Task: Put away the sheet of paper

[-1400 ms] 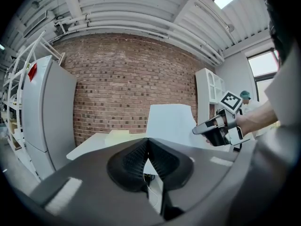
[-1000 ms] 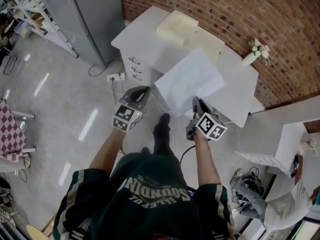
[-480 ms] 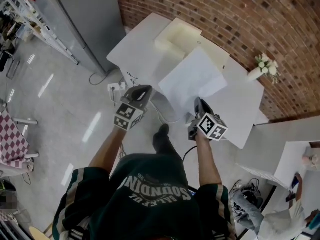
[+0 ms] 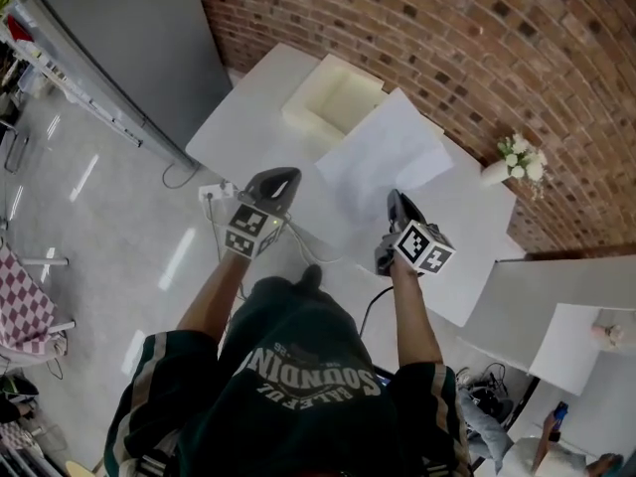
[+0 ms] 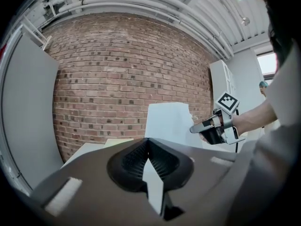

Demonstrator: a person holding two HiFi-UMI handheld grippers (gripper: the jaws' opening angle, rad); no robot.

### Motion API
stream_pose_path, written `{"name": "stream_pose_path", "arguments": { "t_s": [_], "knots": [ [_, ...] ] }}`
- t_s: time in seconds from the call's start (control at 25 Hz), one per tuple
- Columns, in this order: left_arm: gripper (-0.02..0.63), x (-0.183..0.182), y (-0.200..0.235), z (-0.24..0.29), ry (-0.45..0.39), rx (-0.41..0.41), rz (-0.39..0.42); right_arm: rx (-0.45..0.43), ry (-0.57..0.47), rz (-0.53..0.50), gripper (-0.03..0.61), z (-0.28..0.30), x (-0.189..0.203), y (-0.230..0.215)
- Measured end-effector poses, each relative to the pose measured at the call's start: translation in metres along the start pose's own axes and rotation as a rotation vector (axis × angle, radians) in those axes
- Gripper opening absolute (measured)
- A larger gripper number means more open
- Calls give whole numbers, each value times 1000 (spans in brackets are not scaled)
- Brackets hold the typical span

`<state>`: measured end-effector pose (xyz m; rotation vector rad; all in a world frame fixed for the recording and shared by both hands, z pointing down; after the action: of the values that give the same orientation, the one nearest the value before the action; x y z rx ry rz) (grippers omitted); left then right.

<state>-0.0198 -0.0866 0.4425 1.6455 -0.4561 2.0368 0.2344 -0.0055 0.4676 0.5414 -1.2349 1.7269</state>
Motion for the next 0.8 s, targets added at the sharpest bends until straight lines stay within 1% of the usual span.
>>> {"name": "stream_pose_path", "arguments": {
  "t_s": [0.2,0.36,0.8],
  "knots": [
    [9,-5,23,28,2,0,-7,4,11,19,2,32,-17,-8],
    [9,-8,49,49,2,22,-9,16,9,36,2,57,-23,-4],
    [9,-14,126,117,12,202,19,153,-55,84,2,122,-44,7]
  ]
}}
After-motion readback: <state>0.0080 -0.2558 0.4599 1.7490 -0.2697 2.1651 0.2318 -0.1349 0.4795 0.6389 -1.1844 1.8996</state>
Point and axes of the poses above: the fingertips, and each gripper's own axes: z forward along the fingers, y to its left, x out of its underside, the point moved 5 cm from there along -z, backward along the fingers
